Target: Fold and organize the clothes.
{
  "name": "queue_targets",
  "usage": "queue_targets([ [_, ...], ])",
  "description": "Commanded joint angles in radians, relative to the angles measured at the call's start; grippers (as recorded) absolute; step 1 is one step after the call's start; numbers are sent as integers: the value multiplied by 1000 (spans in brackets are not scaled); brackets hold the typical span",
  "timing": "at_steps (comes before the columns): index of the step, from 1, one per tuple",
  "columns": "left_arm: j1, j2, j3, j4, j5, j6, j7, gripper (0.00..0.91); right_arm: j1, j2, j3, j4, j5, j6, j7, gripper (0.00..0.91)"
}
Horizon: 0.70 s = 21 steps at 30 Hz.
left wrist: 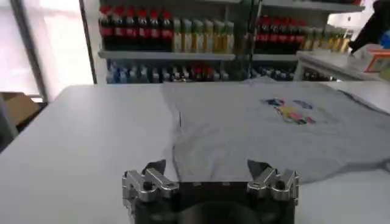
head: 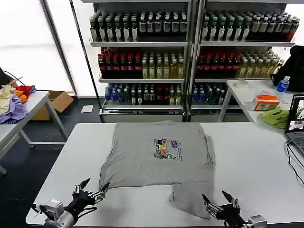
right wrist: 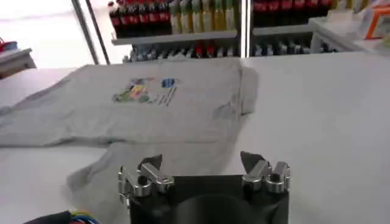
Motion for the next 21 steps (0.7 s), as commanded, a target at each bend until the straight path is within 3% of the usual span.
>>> queue_targets([
  [1,-115,31,66,124,-50,56,-10,907,-4,17,-47,8,-54,-48,32,907],
  [11,-153,4,73,172,-51,43,-8,907,12,24,-77,-27,-58,-44,29,887],
  [12,-157,0,72,178,-58,43,-9,907,13,26,-79,-30,-59,-44,30,534],
  [13,-156,-1,71,180,-68,45,-10,907,13,29,-80,-34,-61,-44,30,60],
  [14,-153,-2,70,178,-67,47,-10,907,12,30,-80,-36,-61,-42,29,0],
  [16,-140,-7,69,174,-48,49,-7,867,6,30,-75,-38,-61,-40,22,0],
  [17,-131,-10,68,168,-48,53,-8,786,2,32,-69,-40,-58,-39,18,0],
  [18,-126,-13,67,164,-45,60,-10,595,1,33,-67,-42,-57,-38,18,0],
  [19,-117,-16,64,163,-41,62,-9,504,-1,34,-63,-44,-57,-36,19,0],
  [20,-108,-17,63,158,-43,62,-10,343,-4,33,-62,-46,-56,-34,18,0],
  [21,-102,-19,62,153,-43,64,-10,343,-6,32,-62,-45,-56,-34,18,0],
])
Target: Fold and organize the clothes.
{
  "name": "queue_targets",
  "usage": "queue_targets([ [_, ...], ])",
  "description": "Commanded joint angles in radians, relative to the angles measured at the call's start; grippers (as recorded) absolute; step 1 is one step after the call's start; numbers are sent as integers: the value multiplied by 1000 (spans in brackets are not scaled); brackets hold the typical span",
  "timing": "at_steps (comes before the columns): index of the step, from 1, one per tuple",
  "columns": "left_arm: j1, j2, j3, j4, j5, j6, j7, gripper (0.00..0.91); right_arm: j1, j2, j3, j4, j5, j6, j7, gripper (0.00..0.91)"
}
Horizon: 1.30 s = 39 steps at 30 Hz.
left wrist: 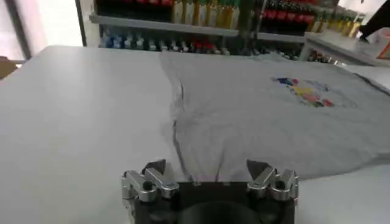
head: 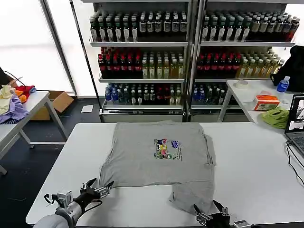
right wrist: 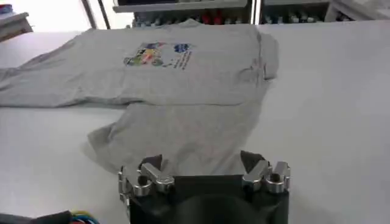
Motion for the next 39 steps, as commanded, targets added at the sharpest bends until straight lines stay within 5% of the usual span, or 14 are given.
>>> queue_targets([
  [1,21,-10,5,15,1,24,-1,121,-6,5,-9,-12,-5,-9,-1,0],
  [3,34,-14,5,10,3,23,-4,10,-7,7,-12,-10,-5,-8,-1,0],
  [15,56,-69,28,-16,32,0,-11,10,-17,9,-14,-2,-3,14,-9,0],
  [24,33,-103,-9,-55,7,-27,-45,20,-21,4,17,30,18,142,-74,0],
  [39,168,-130,-103,-252,-5,4,-66,20,-211,-52,93,168,81,125,-78,0],
])
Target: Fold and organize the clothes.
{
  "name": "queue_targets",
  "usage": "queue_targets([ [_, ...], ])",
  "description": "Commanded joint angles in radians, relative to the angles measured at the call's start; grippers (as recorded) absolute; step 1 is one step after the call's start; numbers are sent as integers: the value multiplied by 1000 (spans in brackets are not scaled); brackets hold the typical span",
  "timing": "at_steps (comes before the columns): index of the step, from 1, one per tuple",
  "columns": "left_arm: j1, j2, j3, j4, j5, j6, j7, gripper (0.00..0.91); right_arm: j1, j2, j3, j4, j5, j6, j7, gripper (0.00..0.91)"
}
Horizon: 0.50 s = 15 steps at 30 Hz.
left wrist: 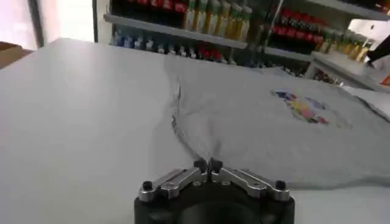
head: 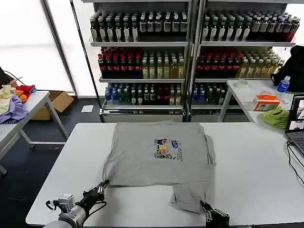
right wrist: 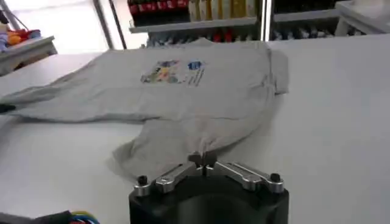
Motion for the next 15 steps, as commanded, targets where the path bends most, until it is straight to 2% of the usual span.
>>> queue_targets([
  [1,117,-10,-67,-139,-4,14,-14,20,-142,-36,37,84,34,14,-7,0],
  [8,299,-4,-130,-225,-7,45,-15,20,-274,-66,64,145,27,4,-16,0],
  [15,446,27,-197,-296,20,68,-30,20,-348,-87,84,167,36,-14,-86,0],
])
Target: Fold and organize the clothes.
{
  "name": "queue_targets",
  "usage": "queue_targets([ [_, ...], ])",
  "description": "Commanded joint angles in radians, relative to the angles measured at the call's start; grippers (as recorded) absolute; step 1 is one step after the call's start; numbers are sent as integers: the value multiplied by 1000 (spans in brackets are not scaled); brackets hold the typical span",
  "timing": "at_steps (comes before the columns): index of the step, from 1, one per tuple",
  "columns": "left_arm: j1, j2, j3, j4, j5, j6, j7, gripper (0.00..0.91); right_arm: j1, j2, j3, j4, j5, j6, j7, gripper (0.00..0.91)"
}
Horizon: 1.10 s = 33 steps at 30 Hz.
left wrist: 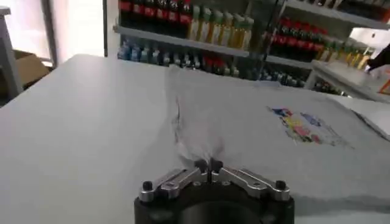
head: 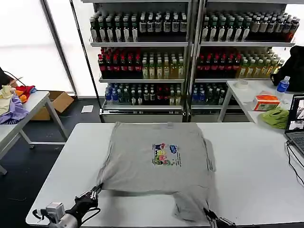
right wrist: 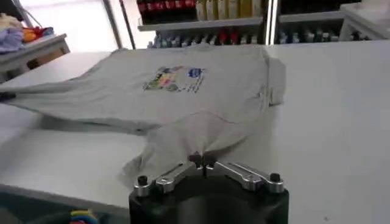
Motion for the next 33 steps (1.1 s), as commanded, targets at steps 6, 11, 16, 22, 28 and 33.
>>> queue_targets([
  [6,230,63,-122,-140,26,25,-3,20,-96,-23,21,67,70,54,-57,0],
  [11,103,111,-97,-112,-13,26,-1,20,58,-2,17,44,85,91,-45,0],
  [16,-127,171,-71,1,-148,25,-41,20,296,9,-2,-15,140,40,16,0],
  [22,-255,242,-27,101,-263,25,-47,20,528,-3,-38,-122,163,1,66,0],
  [28,-416,280,80,208,-294,25,-42,20,678,-42,-68,-240,159,-2,79,0],
  [33,-511,280,162,246,-291,25,-37,20,744,-70,-82,-316,163,-1,83,0],
])
